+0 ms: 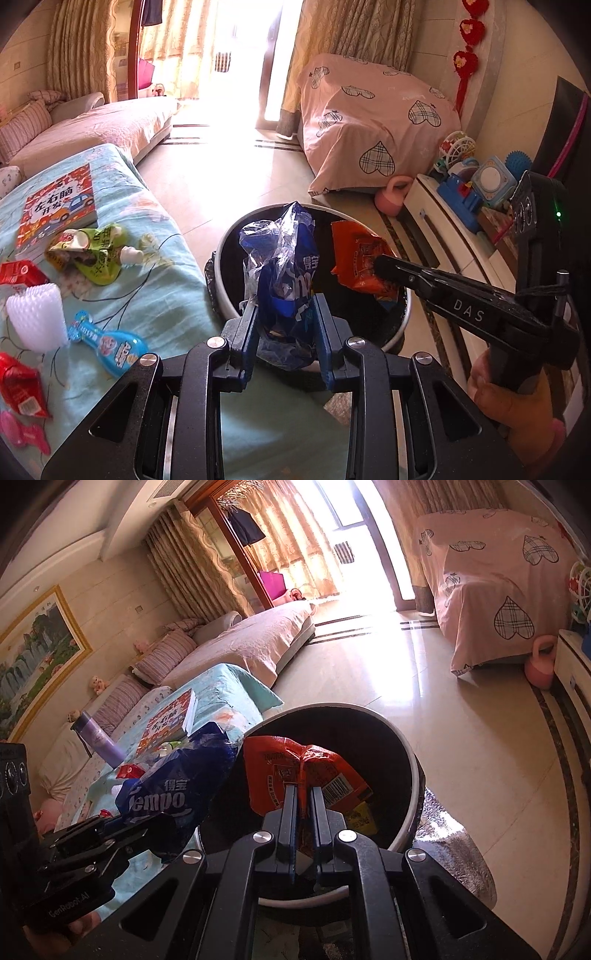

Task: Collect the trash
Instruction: 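Carry the blue wrapper and red bag over the bin and release both, then grasp the pink toy brush with the left gripper while the right gripper grasps the blue toy brush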

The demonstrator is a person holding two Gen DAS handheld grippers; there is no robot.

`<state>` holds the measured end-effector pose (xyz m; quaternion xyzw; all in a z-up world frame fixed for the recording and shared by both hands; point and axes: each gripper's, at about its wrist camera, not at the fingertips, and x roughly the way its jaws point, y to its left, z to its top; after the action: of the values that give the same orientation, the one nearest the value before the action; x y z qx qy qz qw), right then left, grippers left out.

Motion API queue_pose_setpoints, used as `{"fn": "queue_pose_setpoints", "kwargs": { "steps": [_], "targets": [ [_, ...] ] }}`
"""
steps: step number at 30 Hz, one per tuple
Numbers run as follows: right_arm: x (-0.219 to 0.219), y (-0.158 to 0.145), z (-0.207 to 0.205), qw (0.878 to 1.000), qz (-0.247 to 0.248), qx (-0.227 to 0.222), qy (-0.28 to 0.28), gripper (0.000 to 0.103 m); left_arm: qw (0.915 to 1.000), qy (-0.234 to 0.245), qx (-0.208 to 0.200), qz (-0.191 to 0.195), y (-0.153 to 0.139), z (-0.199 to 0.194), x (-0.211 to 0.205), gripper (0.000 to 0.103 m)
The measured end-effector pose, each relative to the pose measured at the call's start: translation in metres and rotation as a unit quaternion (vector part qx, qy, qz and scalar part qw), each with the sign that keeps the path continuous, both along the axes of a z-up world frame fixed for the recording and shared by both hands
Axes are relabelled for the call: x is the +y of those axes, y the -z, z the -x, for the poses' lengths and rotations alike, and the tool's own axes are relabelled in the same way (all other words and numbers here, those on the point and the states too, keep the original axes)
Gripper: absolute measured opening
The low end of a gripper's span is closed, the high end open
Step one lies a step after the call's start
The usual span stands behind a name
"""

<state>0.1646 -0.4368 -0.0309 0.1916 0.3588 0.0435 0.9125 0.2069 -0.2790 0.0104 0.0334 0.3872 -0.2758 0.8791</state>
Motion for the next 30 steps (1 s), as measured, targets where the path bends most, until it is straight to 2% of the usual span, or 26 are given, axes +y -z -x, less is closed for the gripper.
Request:
{"fn": "queue_pose_setpoints", "kwargs": {
  "steps": [4, 6, 8, 15, 20, 25, 30],
  "targets": [
    [-0.003, 0.003, -0.008, 1.0, 0.001, 0.008, -0.003, 0.011, 0.9999, -0.003, 0.009, -0.005, 0.006, -0.006, -0.003, 0.042],
    [-0.005, 0.005, -0.011, 1.0, 0.003, 0.011, 0.0, 0.014, 0.9999, -0.005, 0.012, -0.003, 0.008, -0.007, -0.002, 0.045],
    [-0.007, 0.007, -0.013, 1.0, -0.002, 0.016, 0.002, 0.024, 0.9998, -0.009, 0.015, 0.001, 0.01, -0.007, 0.001, 0.052],
    [-0.005, 0.006, -0.005, 1.0, -0.016, 0.01, 0.006, 0.051, 0.9994, -0.021, 0.019, 0.02, 0.009, 0.006, 0.021, 0.058],
    [0.007, -0.003, 0.006, 1.0, -0.026, -0.006, 0.001, 0.078, 0.9984, -0.043, 0.021, 0.029, 0.012, 0.023, 0.051, 0.06],
    [0.032, -0.01, 0.023, 0.999, -0.03, -0.025, -0.014, 0.086, 0.9958, -0.076, 0.035, 0.036, 0.021, 0.04, 0.092, 0.06],
    [0.068, -0.01, 0.033, 0.998, -0.03, -0.026, -0.044, 0.086, 0.9921, -0.112, 0.045, 0.035, 0.031, 0.052, 0.134, 0.06]
  ]
}}
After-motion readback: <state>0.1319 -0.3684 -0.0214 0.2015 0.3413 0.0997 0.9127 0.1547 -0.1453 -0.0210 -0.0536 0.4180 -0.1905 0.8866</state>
